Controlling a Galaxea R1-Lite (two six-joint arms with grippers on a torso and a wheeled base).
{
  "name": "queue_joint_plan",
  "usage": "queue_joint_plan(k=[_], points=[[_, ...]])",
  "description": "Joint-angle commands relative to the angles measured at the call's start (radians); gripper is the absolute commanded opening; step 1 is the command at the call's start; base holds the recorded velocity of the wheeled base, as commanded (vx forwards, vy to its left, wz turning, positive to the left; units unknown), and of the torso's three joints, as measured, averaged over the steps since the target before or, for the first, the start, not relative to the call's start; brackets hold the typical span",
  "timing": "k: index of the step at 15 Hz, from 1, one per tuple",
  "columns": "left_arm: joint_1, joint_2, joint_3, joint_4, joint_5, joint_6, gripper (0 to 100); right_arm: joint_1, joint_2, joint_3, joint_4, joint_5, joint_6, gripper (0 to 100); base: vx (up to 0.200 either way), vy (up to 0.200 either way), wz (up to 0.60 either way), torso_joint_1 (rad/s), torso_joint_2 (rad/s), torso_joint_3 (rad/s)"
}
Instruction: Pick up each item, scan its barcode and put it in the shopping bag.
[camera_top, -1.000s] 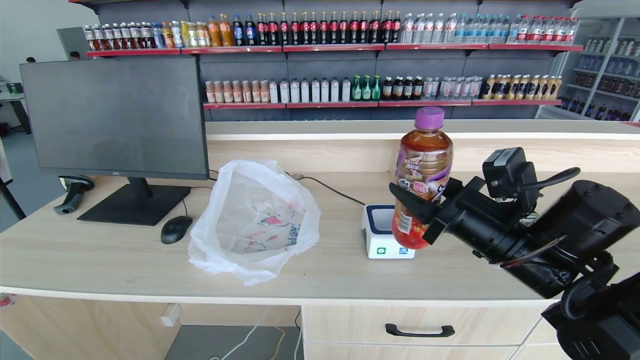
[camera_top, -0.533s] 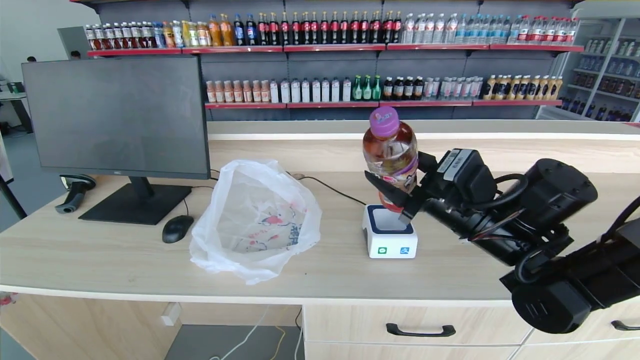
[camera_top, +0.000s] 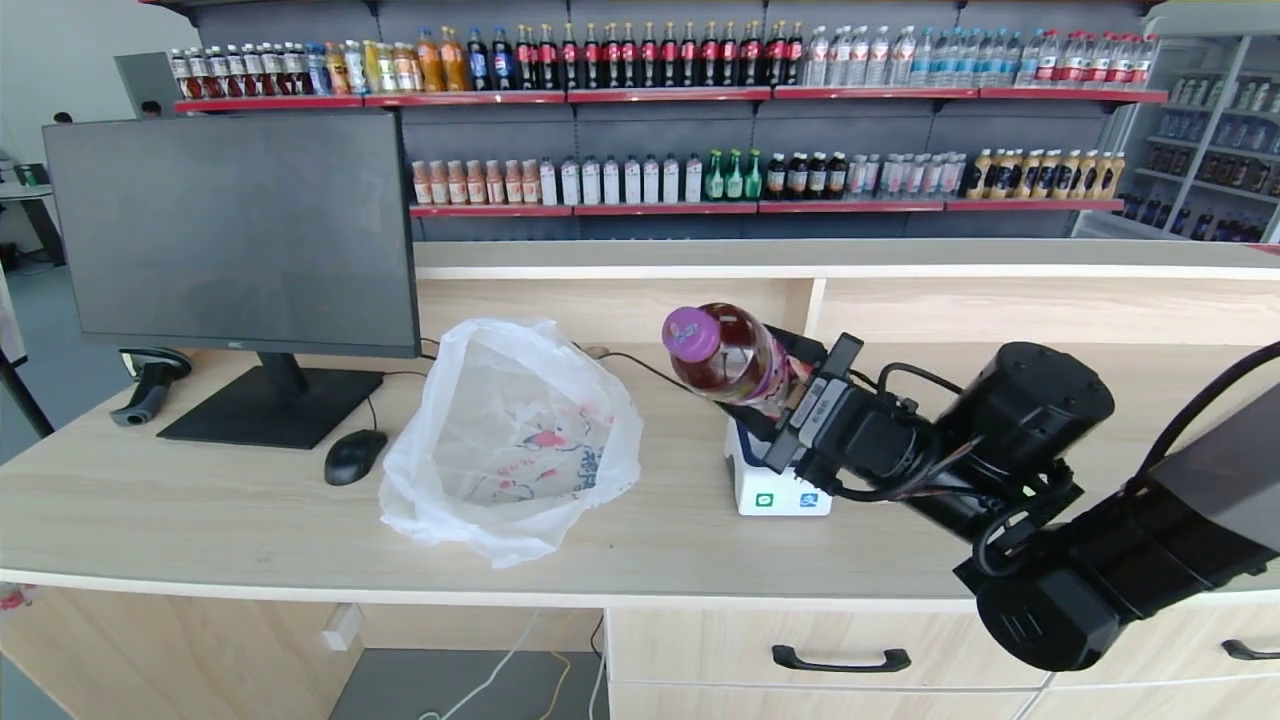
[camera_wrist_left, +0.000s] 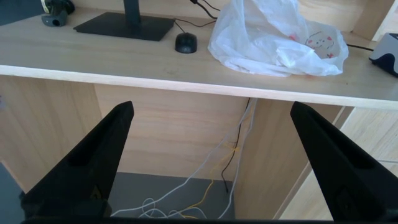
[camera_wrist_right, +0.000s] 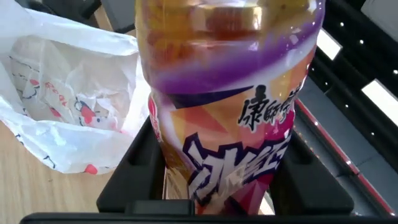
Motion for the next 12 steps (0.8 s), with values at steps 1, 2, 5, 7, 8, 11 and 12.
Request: queue_joint_plan(k=[1,2,5,7,8,11,12], points=[[0.000,0.000,0.000,0.000,0.000,0.000,100,-0.001,0.007,0.002,-0.003,-0.001,-0.040,0,0.000,0.000,0.00,0.000,0.00,0.000],[0.000,0.000,0.000,0.000,0.000,0.000,100,-0.006,0.009,0.013,-0.003,-0.001,-0.066,0,0.000,0.000,0.00,0.000,0.00,0.000],[0.000,0.000,0.000,0.000,0.000,-0.002,100,-0.009,0.007,0.017,-0.003,0.002,-0.099,0,0.000,0.000,0.00,0.000,0.00,0.000],[0.000,0.000,0.000,0.000,0.000,0.000,100,-0.010,0.027,0.020,-0.003,0.058,-0.137,0,0.000,0.000,0.00,0.000,0.00,0.000],[0.000,0.000,0.000,0.000,0.000,0.000,100,-0.016,0.045,0.019,-0.003,0.094,-0.155,0,0.000,0.000,0.00,0.000,0.00,0.000],[0.000,0.000,0.000,0.000,0.000,0.000,100,-0.061,0.079,0.013,-0.003,0.189,-0.201,0,0.000,0.000,0.00,0.000,0.00,0.000],[0.000,0.000,0.000,0.000,0.000,0.000,100,-0.072,0.085,0.011,-0.003,0.213,-0.215,0,0.000,0.000,0.00,0.000,0.00,0.000]])
